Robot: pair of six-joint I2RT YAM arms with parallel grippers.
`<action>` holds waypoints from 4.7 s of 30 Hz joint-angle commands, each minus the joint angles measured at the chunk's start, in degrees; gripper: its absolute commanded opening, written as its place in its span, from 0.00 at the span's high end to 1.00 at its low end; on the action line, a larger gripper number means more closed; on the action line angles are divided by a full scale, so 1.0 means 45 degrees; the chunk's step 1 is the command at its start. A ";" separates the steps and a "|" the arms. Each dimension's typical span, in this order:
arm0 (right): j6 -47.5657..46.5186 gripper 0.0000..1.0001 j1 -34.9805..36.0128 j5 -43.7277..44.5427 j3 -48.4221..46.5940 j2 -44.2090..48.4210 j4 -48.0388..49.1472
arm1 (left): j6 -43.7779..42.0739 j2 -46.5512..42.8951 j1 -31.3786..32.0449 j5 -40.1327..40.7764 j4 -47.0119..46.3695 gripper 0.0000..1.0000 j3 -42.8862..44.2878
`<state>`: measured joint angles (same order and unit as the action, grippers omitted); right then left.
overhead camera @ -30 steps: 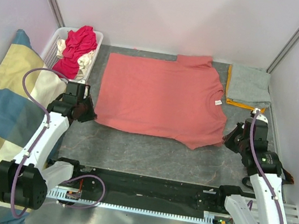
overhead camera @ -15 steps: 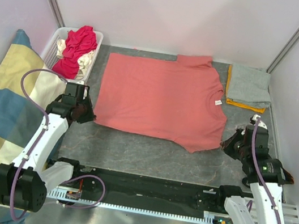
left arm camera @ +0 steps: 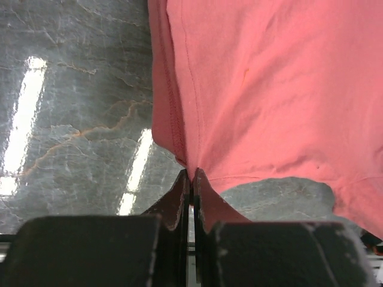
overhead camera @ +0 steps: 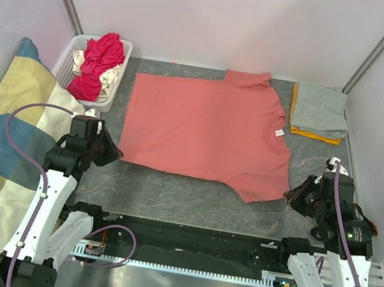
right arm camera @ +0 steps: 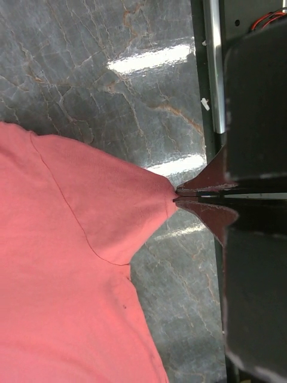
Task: Fold and stack the t-shirts
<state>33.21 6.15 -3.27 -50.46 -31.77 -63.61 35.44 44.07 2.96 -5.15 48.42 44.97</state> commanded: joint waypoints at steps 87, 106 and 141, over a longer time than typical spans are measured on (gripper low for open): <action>-0.0133 1.00 -0.0019 0.2327 -0.0193 -0.1180 0.1732 | 0.1499 0.3368 -0.0014 0.1124 -0.2753 0.98 0.0025; -0.1130 1.00 -0.0020 0.4242 -0.0916 -0.4248 0.4545 | 0.1304 0.3721 -0.0033 0.2003 -0.2909 0.98 -0.0052; -0.1072 1.00 -0.0215 0.4320 -0.3748 -1.0361 0.7925 | 0.1284 0.7938 -0.0033 0.1847 -0.4471 0.98 0.1842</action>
<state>27.70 5.67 16.29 -64.62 -76.95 -31.24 40.56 77.91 2.98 1.63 30.96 50.41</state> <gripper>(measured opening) 0.010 0.040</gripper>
